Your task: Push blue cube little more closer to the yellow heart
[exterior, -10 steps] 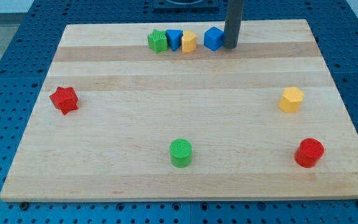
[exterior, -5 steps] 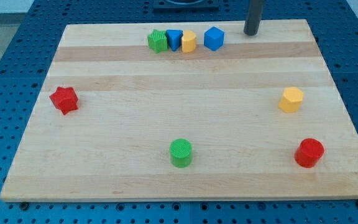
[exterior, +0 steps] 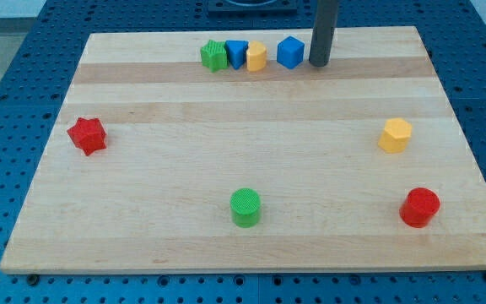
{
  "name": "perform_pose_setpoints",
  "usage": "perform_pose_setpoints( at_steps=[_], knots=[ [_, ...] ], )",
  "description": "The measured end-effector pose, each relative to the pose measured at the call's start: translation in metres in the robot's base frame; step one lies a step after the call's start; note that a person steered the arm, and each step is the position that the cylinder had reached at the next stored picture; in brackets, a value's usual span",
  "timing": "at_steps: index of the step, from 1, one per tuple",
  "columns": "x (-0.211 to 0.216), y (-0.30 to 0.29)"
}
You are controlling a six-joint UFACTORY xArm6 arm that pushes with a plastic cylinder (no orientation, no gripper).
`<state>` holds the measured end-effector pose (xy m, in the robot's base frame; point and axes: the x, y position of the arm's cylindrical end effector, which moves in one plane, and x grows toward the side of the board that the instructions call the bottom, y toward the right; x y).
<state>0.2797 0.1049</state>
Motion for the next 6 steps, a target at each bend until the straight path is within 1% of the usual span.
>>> perform_pose_setpoints(
  at_steps=[1, 2, 3, 4, 5, 6],
  knots=[
    [-0.007, 0.007],
    [-0.052, 0.038],
    [-0.053, 0.033],
    [-0.049, 0.009],
    [-0.031, -0.008],
    [-0.028, -0.011]
  ],
)
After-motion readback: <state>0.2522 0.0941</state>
